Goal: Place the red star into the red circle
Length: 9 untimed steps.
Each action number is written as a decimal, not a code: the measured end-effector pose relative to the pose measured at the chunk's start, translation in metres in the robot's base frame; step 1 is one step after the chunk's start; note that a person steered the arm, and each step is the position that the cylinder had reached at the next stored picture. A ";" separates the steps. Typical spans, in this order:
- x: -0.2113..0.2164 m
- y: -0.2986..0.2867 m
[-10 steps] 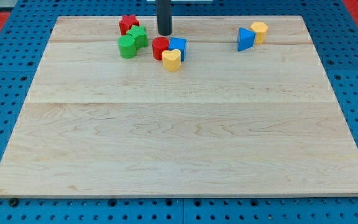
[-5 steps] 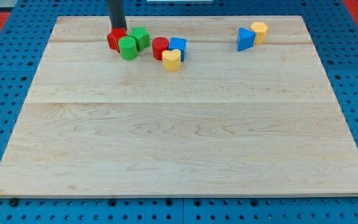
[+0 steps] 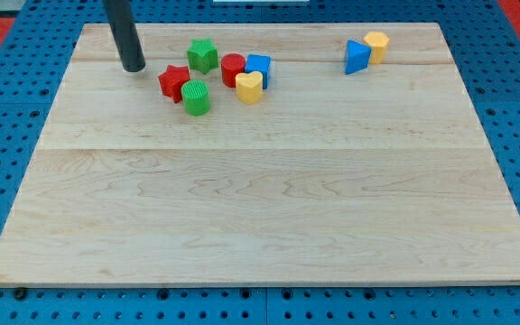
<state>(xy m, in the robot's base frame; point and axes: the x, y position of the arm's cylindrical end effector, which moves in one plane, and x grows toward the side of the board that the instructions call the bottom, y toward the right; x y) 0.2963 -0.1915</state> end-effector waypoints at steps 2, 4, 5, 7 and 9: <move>0.053 0.026; 0.035 0.019; 0.032 0.031; 0.032 0.080; 0.037 0.094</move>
<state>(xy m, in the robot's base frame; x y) 0.3329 -0.0974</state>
